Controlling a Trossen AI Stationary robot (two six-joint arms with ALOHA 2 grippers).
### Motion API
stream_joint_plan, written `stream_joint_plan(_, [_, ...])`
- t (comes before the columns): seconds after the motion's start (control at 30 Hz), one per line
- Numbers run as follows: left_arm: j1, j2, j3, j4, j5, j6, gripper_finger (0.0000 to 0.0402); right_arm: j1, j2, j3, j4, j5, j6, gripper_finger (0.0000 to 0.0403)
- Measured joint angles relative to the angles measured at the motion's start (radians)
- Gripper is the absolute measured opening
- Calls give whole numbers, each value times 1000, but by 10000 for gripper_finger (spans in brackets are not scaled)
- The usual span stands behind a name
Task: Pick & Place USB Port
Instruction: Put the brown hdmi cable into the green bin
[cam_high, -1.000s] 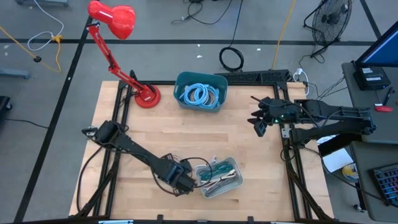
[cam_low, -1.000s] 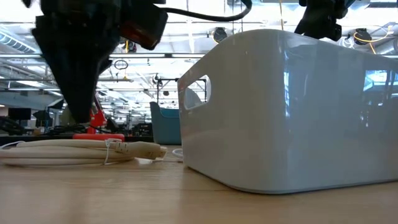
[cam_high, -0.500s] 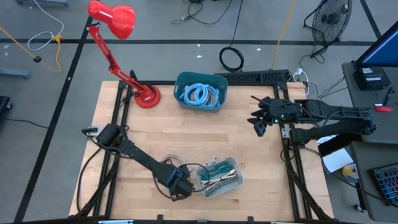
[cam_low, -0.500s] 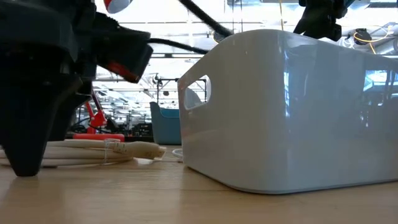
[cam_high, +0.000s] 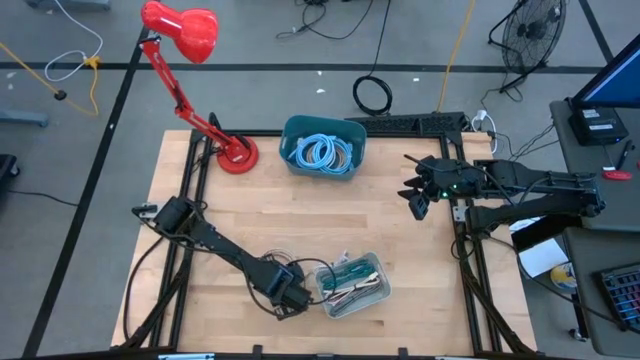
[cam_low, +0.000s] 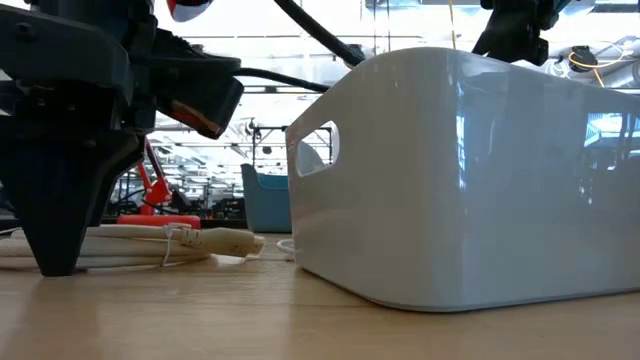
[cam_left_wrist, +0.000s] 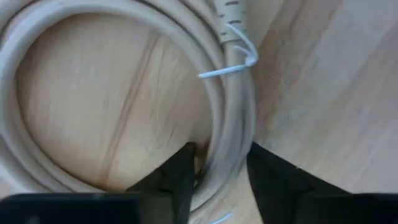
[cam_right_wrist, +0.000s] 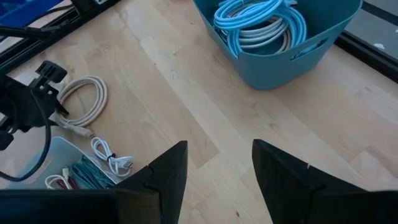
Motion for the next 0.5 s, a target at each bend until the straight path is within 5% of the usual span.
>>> stream_joint_plan(0.23, [35, -29, -3, -81, -33, -80, 35, 1, -8, 0, -3, -26, -8, 171])
stream_joint_plan(0.5, [143, -208, -7, -220, -250, -187, 42, 2, -27, 0, 0, -26, -6, 171])
